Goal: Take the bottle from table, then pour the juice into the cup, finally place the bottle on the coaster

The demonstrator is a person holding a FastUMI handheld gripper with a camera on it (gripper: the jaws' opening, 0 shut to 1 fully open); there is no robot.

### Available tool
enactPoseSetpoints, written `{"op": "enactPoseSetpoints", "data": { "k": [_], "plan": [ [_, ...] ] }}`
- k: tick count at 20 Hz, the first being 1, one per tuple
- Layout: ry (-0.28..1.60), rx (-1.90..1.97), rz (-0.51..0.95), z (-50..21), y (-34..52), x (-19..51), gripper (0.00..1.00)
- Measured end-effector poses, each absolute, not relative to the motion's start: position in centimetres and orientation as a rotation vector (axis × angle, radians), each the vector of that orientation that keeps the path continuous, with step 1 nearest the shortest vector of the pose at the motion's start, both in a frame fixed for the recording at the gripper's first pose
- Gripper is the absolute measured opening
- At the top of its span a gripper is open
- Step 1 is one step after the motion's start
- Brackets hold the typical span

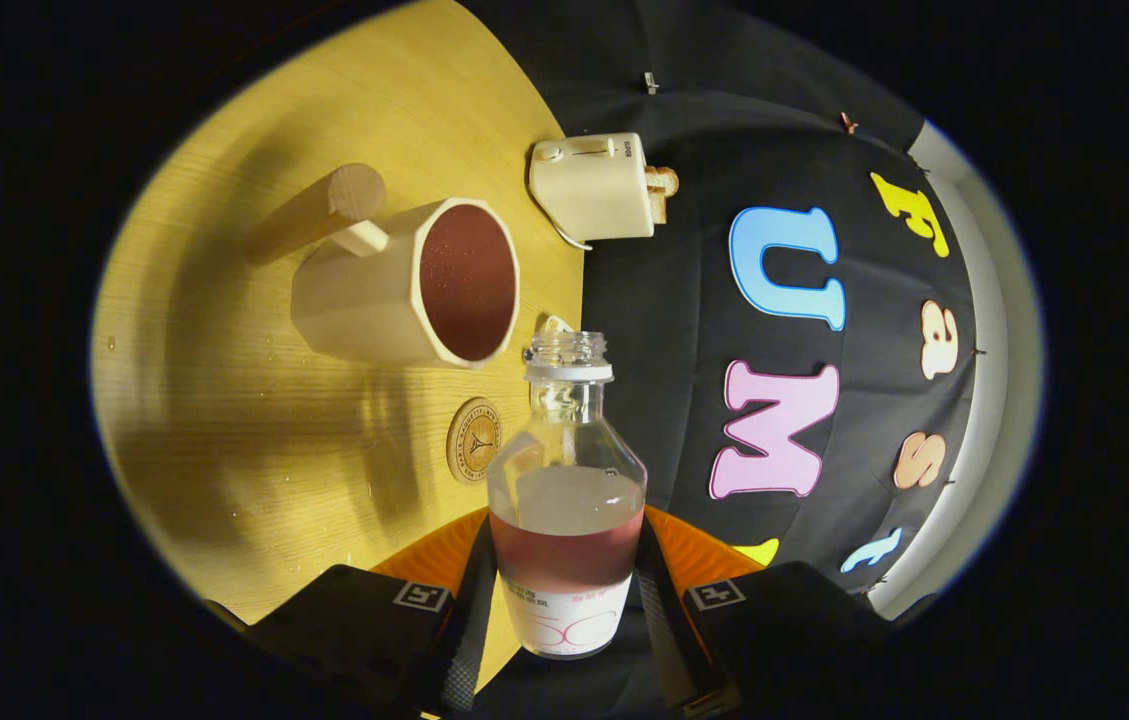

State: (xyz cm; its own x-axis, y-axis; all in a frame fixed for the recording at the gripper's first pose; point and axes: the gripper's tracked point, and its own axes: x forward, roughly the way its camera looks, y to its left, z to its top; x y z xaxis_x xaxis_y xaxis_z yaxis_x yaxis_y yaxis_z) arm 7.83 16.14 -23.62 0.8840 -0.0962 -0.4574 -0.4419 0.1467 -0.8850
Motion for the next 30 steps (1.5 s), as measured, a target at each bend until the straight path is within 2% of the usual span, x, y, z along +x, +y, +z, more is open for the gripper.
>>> {"op": "enactPoseSetpoints", "data": {
  "k": [30],
  "plan": [
    [0.429,-1.629,0.324,-23.6,15.6,9.0,0.71]
  ]
}}
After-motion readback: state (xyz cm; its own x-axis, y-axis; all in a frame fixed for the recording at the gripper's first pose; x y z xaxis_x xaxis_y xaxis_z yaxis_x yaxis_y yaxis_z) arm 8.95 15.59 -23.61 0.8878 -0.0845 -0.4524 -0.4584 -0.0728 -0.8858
